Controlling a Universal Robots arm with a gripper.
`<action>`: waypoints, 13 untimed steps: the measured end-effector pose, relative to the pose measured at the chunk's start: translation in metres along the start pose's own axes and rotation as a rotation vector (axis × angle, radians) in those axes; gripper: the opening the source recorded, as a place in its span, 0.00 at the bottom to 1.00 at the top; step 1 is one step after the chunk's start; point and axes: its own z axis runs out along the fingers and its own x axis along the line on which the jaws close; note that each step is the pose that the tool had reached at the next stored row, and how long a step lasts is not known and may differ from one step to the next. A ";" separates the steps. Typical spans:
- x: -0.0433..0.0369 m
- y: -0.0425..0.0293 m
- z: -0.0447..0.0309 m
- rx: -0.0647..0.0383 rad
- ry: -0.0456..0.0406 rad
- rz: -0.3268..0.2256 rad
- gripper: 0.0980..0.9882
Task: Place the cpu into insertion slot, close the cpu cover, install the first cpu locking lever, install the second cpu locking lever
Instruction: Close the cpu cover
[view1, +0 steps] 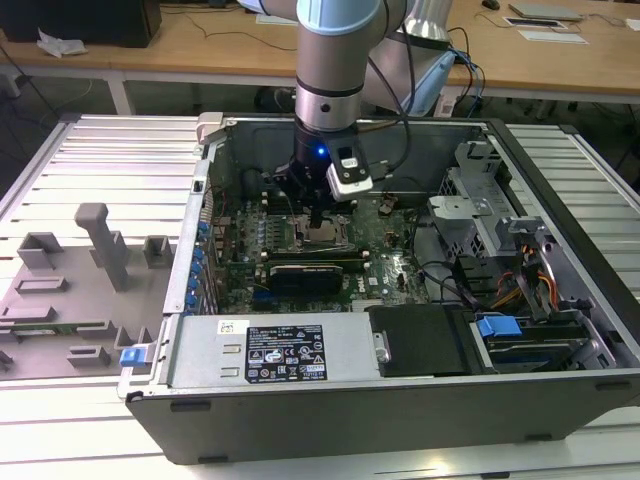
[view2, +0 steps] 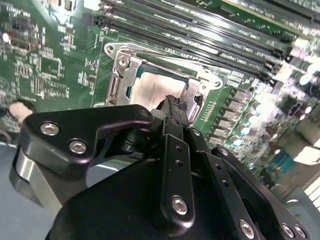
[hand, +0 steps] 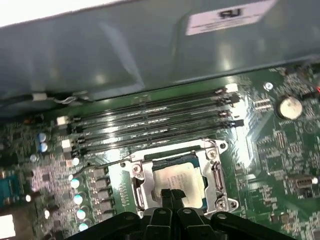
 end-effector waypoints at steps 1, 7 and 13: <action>0.0000 0.0000 0.0000 0.000 0.0002 -0.020 0.01; 0.0000 0.0000 0.0000 0.002 0.0020 -0.161 0.01; -0.0001 -0.0001 0.0008 0.003 0.0021 -0.297 0.01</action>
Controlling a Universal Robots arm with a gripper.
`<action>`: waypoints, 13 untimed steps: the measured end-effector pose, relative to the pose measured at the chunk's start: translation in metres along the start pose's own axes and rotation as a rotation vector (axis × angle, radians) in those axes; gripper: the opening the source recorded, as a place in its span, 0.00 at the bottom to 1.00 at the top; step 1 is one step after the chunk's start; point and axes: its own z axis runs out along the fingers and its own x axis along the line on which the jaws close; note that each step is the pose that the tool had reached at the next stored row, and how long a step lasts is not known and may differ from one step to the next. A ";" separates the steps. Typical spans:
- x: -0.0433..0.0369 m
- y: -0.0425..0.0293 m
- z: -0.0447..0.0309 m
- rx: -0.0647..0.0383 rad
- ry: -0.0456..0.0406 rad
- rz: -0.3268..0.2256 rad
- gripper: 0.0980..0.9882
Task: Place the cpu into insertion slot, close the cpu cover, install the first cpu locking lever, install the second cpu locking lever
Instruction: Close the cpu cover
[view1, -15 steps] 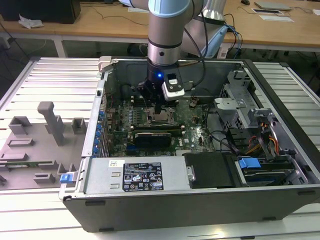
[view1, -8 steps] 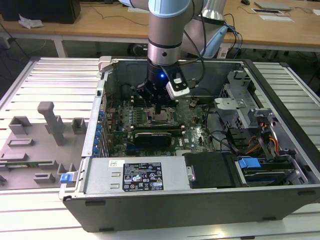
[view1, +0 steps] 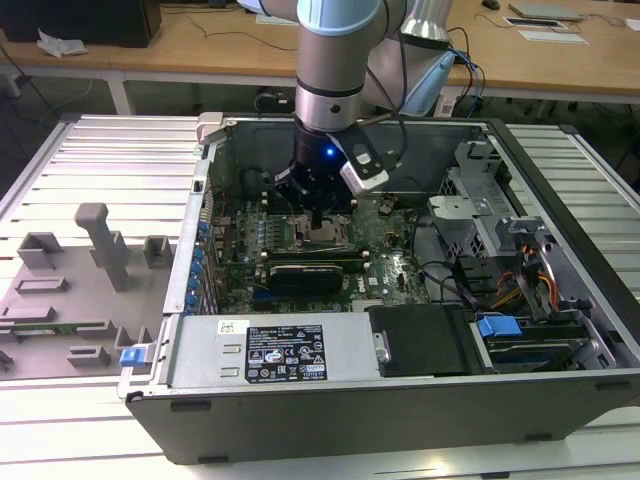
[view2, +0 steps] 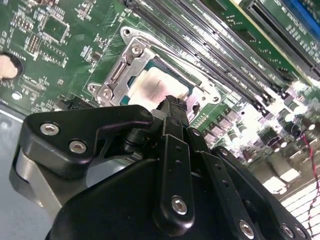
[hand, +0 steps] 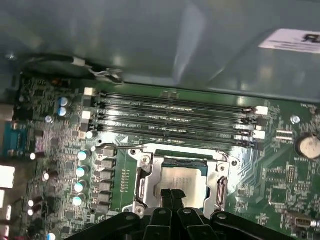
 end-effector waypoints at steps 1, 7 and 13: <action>0.0000 -0.0002 0.0003 0.000 -0.0016 -0.018 0.01; 0.0016 -0.0034 0.0019 0.002 -0.0045 -0.040 0.01; 0.0071 -0.0027 0.0036 0.005 -0.0041 -0.040 0.01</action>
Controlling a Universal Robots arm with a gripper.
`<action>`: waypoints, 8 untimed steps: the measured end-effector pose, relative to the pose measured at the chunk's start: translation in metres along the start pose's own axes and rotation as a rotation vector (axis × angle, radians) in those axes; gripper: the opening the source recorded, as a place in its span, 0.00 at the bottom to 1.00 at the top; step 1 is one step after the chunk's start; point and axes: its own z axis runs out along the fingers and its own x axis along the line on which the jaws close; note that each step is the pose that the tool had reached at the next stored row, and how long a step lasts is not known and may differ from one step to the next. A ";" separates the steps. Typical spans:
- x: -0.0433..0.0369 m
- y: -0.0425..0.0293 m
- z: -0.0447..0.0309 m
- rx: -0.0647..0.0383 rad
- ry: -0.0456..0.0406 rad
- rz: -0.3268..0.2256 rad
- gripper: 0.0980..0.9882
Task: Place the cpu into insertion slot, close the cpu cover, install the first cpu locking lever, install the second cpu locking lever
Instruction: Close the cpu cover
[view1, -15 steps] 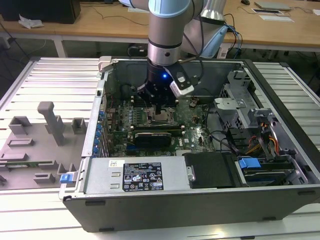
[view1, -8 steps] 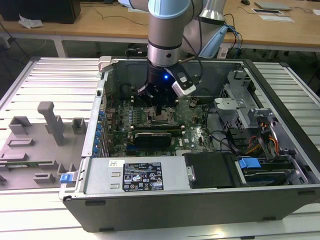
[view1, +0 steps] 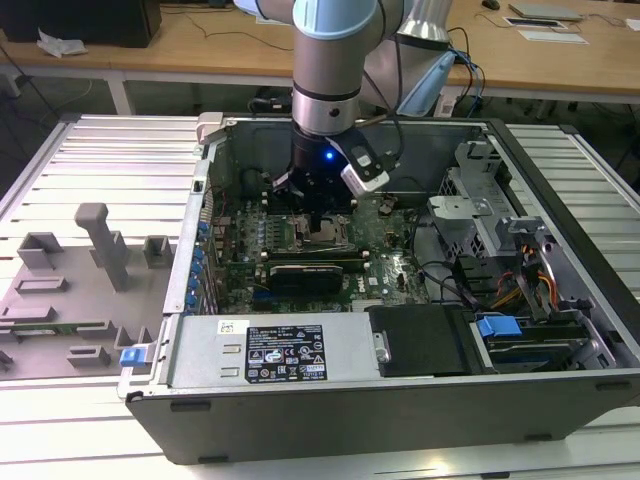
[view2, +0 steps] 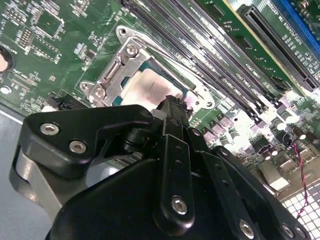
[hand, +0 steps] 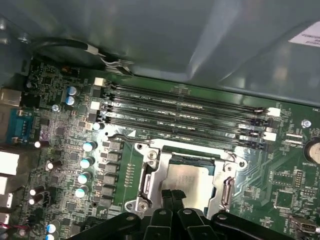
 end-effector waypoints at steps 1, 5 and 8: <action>0.0027 0.0005 0.0013 0.000 0.0000 0.000 0.01; 0.0076 0.0012 0.0058 0.000 0.0001 0.000 0.01; 0.0091 0.0015 0.0088 0.000 0.0001 0.000 0.01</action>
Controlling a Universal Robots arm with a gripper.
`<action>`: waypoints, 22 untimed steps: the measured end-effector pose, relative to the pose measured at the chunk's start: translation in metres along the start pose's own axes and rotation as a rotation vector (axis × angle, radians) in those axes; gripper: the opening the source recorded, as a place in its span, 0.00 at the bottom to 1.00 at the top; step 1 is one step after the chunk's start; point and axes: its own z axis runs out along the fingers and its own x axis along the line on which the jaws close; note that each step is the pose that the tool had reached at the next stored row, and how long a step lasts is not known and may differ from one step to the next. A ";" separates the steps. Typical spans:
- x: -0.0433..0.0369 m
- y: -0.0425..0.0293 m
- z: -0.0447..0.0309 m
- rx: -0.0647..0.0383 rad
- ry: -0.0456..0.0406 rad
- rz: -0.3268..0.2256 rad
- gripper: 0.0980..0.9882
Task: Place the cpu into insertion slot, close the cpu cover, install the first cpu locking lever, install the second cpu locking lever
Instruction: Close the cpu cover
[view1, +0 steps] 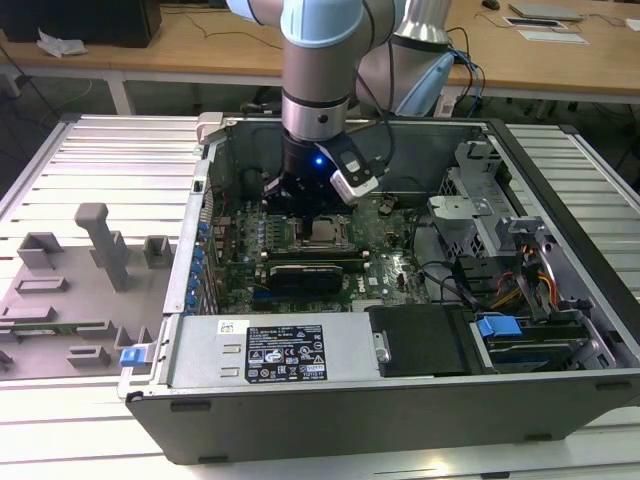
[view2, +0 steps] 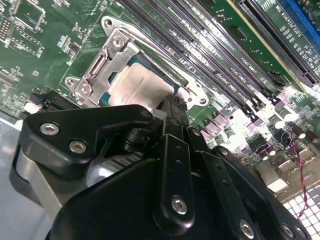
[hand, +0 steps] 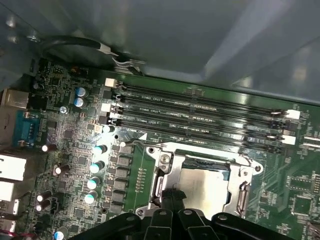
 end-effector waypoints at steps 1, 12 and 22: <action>0.0002 0.0000 0.0009 0.000 0.0000 0.000 0.01; 0.0010 0.0002 0.0037 0.000 -0.0003 0.000 0.01; -0.0179 -0.0031 -0.0033 0.001 0.0006 0.000 0.01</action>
